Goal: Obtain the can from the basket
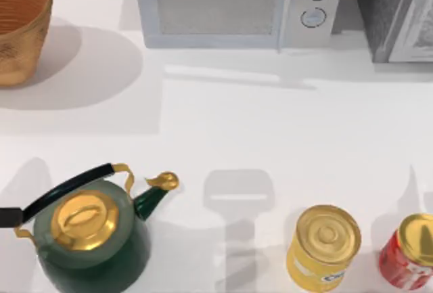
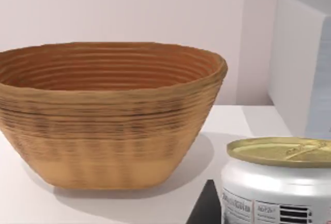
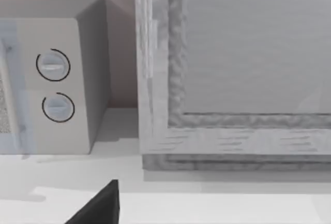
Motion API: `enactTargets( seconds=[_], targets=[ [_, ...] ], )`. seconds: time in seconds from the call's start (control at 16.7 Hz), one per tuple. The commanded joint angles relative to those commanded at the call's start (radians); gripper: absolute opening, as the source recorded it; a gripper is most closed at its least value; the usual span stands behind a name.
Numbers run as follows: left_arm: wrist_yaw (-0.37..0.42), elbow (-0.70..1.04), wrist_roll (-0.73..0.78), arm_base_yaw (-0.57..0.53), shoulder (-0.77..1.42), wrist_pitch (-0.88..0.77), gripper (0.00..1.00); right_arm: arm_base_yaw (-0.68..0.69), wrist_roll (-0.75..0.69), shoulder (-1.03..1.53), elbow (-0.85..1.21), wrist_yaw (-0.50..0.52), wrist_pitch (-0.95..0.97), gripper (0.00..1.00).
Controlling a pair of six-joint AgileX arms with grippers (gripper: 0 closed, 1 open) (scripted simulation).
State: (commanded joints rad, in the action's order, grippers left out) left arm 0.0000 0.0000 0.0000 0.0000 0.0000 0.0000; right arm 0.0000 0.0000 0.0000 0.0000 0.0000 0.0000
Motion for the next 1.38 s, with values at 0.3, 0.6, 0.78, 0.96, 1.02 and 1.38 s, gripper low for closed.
enactTargets(
  seconds=[0.3, 0.6, 0.78, 0.96, 1.02, 1.38],
  targets=[
    [0.000, 0.000, 0.002, 0.003, 0.005, -0.002, 0.00, 0.000, 0.000, 0.000, 0.000, 0.000, 0.000, 1.00],
    [0.069, 0.080, 0.004, 0.017, 0.141, 0.071, 0.00, 0.000, 0.000, 0.000, 0.000, 0.000, 0.000, 1.00],
    [0.182, 0.188, 0.007, 0.009, 0.332, 0.176, 0.00, 0.000, 0.000, 0.000, 0.000, 0.000, 0.000, 1.00],
    [0.339, 0.323, 0.009, -0.017, 0.584, 0.313, 0.00, 0.000, 0.000, 0.000, 0.000, 0.000, 0.000, 1.00],
    [0.398, 0.373, 0.009, -0.029, 0.680, 0.363, 0.00, 0.000, 0.000, 0.000, 0.000, 0.000, 0.000, 1.00],
    [0.766, 0.688, 0.008, -0.113, 1.335, 0.694, 0.00, 0.000, 0.000, 0.000, 0.000, 0.000, 0.000, 1.00]
  ],
)
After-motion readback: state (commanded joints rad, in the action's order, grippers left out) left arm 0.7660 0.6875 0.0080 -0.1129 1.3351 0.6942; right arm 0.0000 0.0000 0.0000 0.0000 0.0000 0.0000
